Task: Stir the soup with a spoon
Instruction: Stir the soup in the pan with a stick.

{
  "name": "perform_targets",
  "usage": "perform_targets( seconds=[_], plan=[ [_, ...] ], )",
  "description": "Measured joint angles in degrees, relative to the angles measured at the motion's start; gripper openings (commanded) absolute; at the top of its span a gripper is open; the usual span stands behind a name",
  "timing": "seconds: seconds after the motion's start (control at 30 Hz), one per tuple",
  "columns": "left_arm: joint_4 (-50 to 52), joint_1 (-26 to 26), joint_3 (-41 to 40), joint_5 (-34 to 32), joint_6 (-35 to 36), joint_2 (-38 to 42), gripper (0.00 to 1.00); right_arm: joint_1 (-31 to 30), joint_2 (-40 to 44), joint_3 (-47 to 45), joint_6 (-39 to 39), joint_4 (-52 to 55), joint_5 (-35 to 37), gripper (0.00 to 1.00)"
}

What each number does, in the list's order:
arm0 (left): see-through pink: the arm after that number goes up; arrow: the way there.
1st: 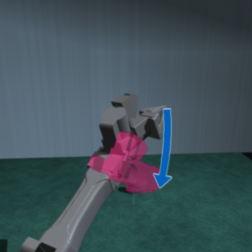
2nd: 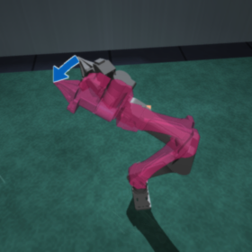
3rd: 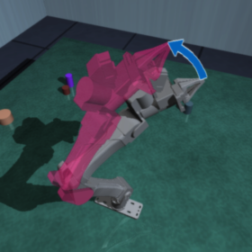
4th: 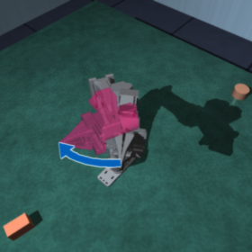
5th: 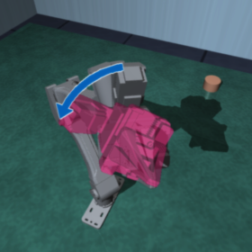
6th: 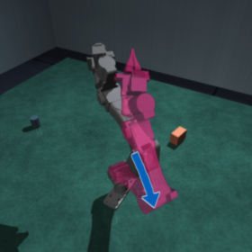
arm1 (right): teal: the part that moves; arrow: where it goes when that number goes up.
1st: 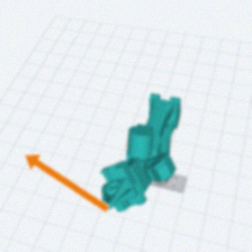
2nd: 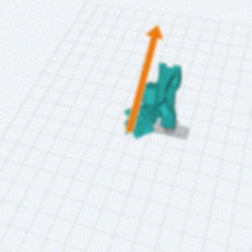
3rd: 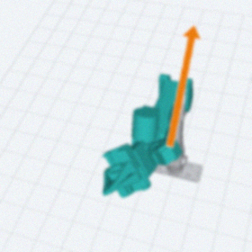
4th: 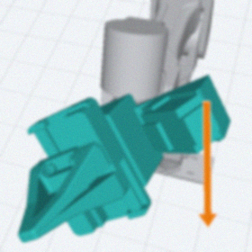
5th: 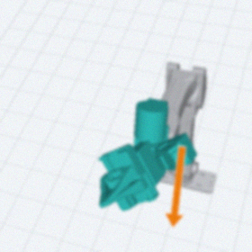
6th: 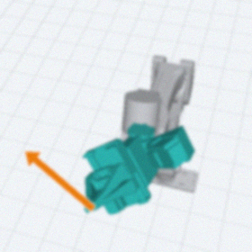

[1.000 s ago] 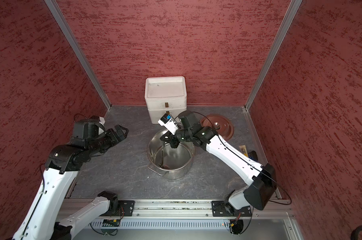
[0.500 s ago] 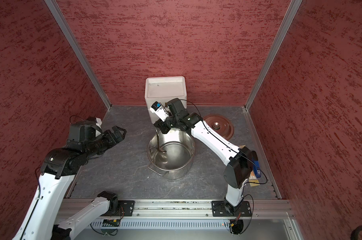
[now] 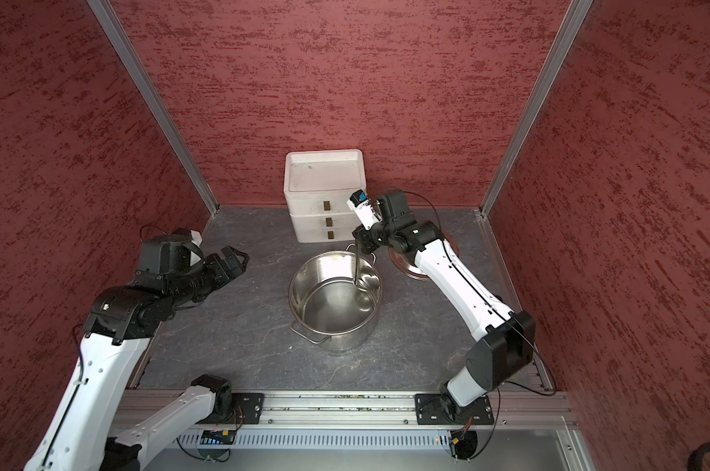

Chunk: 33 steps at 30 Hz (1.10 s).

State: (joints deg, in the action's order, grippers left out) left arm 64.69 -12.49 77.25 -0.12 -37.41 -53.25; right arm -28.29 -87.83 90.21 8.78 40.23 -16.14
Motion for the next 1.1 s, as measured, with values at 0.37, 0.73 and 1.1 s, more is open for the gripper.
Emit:
perform_targets(
  seconds=[0.37,0.73,1.1],
  plan=[
    [-0.04,0.07,0.0,0.22,0.48,-0.55,1.0,-0.35,15.65,-12.35,2.23,3.67,-6.73,0.0],
    [-1.31,0.13,0.0,1.33,0.66,-0.94,1.0,-12.44,16.85,-14.84,1.7,0.94,-14.88,0.0],
    [-1.27,0.28,0.0,1.25,0.59,1.73,1.0,-20.02,0.87,-2.64,4.04,-2.45,-13.79,0.0]
  ],
)
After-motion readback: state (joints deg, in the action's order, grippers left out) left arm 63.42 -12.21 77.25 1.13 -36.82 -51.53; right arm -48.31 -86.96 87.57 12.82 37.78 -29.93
